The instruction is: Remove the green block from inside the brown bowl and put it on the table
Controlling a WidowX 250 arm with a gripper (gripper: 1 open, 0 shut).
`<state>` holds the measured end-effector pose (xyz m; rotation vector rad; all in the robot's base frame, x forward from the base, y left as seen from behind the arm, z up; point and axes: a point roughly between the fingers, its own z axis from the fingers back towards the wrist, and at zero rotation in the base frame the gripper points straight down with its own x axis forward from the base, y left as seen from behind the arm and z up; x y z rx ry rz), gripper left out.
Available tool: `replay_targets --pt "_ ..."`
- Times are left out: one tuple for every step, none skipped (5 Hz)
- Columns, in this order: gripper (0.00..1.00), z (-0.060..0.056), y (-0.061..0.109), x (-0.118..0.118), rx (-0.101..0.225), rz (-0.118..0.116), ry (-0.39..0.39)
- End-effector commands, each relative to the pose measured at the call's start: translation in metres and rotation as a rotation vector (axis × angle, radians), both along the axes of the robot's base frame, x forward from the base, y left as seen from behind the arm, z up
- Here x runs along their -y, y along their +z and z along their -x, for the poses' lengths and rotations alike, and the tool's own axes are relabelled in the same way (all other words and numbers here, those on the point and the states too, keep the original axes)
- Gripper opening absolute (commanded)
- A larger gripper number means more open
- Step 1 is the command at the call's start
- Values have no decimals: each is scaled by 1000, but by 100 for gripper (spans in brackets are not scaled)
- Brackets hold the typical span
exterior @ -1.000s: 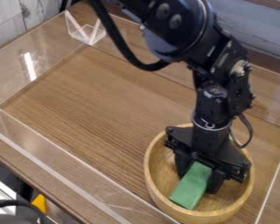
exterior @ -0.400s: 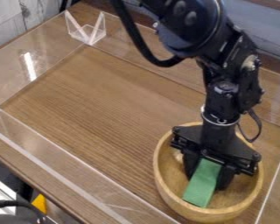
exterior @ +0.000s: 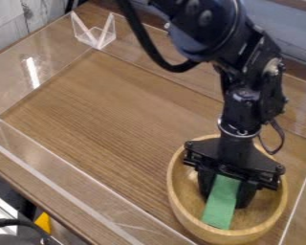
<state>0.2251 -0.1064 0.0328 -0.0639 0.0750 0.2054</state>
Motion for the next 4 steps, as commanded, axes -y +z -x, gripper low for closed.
replay_targets --pt "0 -11 24 5 65 32 38" --pt "0 -14 44 -3 76 43 103" --pt "0 -22 84 -20 108 60 179" --pt "0 -22 130 -58 138 70 284"
